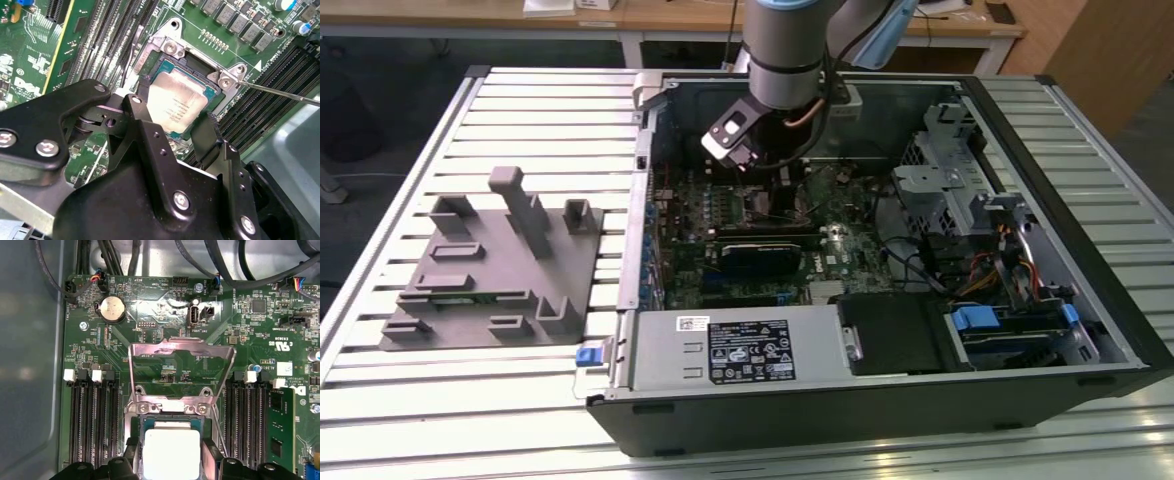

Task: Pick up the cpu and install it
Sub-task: 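Place the cpu into insertion slot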

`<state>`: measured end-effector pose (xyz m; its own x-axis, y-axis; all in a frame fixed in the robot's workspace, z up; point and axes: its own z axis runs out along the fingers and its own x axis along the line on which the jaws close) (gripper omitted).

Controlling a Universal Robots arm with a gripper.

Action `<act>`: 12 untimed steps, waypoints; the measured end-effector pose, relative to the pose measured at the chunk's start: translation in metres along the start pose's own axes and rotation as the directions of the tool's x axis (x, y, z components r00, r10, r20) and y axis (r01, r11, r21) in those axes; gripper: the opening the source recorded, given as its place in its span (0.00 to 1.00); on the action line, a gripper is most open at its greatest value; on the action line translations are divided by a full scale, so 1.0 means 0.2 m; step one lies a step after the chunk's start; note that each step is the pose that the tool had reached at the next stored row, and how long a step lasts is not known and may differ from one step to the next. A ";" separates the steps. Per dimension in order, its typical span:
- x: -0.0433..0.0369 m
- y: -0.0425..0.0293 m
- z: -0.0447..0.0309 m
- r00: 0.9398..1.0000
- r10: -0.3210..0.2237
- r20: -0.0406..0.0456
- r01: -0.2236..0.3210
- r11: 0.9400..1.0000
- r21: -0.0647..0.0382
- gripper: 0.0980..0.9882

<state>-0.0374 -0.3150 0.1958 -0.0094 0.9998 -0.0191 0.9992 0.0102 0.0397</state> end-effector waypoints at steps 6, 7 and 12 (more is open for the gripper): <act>0.000 0.001 -0.031 1.000 -0.003 0.001 0.003 1.000 0.000 0.57; -0.001 0.001 -0.036 1.000 -0.003 0.001 0.003 1.000 0.000 0.57; -0.001 0.002 -0.063 1.000 -0.003 0.001 0.003 1.000 0.000 0.42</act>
<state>-0.0374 -0.3150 0.2084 -0.0125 0.9997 -0.0202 0.9991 0.0133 0.0398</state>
